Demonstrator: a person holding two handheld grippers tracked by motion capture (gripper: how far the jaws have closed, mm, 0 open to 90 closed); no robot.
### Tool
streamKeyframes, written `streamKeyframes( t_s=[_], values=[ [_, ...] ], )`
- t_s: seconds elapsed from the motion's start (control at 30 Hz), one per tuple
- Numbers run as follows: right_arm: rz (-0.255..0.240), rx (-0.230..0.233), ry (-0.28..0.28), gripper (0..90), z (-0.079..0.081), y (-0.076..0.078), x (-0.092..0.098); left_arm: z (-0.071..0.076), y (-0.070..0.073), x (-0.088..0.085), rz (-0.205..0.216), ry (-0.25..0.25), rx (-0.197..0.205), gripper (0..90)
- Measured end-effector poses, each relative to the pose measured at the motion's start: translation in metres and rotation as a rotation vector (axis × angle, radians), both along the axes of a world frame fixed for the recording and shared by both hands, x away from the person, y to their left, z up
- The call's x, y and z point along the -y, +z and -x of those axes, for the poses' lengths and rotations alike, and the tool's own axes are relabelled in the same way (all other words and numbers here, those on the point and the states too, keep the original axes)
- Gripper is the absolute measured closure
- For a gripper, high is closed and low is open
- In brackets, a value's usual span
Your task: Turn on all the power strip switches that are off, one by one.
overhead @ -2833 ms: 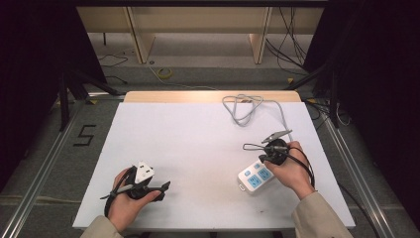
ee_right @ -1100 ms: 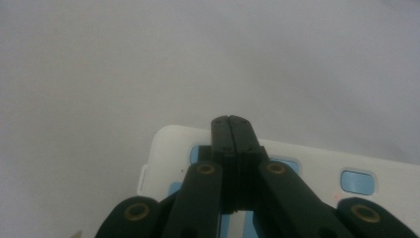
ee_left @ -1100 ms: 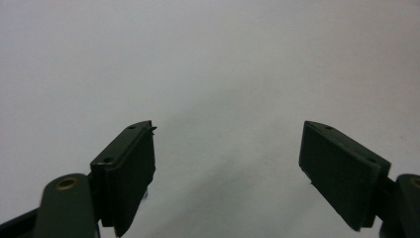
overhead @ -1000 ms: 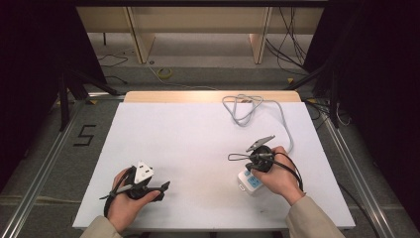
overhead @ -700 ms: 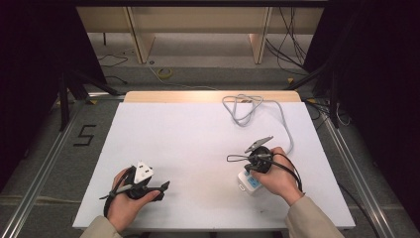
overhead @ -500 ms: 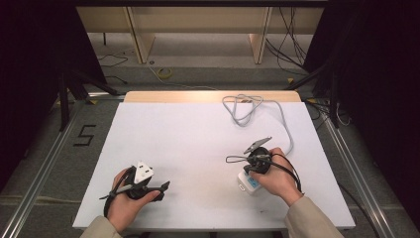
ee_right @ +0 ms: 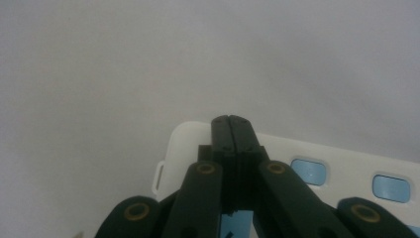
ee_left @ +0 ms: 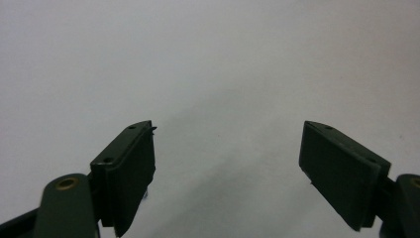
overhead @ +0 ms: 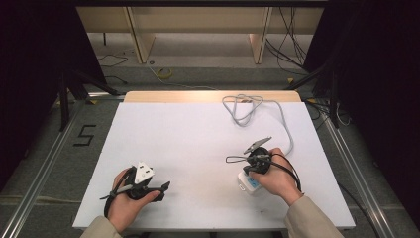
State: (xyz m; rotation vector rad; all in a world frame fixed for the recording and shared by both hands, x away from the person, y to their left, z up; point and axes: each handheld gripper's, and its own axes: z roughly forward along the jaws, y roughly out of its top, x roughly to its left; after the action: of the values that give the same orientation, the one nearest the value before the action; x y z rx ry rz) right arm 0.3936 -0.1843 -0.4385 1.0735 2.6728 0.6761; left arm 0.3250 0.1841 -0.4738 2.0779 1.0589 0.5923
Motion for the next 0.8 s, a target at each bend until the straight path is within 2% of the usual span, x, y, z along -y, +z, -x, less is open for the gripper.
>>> streamKeyframes(
  t_s=[0.8],
  values=[
    [-0.001, 0.000, -0.020, 90.0, 0.0005, -0.0019, -0.0002, 0.0007, 0.0000, -0.0001, 0.003, 0.002, 0.003, 21.7]
  ],
)
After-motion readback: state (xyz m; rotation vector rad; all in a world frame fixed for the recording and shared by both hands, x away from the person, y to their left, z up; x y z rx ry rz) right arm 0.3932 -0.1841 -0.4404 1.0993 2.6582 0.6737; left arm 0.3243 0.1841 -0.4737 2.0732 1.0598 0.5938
